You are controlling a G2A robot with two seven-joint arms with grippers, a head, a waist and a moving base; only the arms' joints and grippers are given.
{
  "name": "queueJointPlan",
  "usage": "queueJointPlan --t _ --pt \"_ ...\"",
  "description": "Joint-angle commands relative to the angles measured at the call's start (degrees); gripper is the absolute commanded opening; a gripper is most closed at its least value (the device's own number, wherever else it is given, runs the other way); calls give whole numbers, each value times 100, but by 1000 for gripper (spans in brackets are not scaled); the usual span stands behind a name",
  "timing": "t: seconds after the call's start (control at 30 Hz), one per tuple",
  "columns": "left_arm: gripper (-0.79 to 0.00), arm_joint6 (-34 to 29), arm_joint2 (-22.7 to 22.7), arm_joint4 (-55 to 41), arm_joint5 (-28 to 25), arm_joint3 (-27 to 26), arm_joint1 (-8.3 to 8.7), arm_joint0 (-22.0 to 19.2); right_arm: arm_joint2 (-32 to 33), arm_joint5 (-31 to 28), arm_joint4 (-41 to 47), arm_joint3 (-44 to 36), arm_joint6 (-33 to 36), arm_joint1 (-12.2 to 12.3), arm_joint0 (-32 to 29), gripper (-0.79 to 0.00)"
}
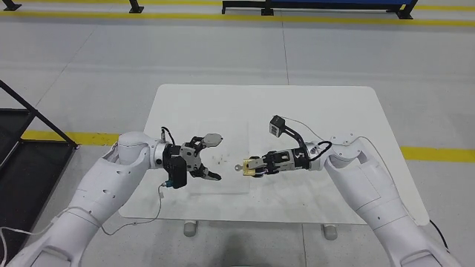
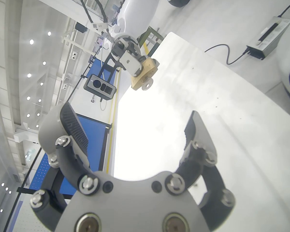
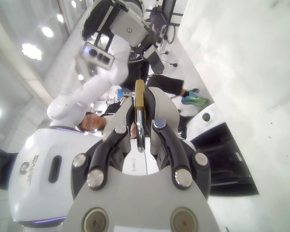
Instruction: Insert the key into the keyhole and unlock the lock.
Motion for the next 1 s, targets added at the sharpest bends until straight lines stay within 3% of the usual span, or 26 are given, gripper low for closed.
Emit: queueJointPlan --t 0.0,0.2,0.27,0.37,0.63,0.8,0.97 --pt "0 -1 -2 4 25 -7 0 4 0 0 0 0 0 0 0 -785" --pt "0 -70 -3 -100 -21 -1 -7 28 0 0 0 0 0 0 0 -785" --pt "0 -198 17 -417 -471 -73 -14 -15 0 0 0 0 0 0 0 -785" --pt "0 -921 240 -927 -1195 -155 10 -159 0 0 0 0 0 0 0 -785" --pt "0 -2893 827 -3799 -3166 94 178 -732 0 0 0 0 0 0 0 -785" --pt "0 -3184 1705 -4963 -3166 712 292 -1047 0 0 0 0 0 0 0 -785" --pt "0 -4024 2781 -6972 -3166 793 451 -1542 0 0 0 0 0 0 0 -785"
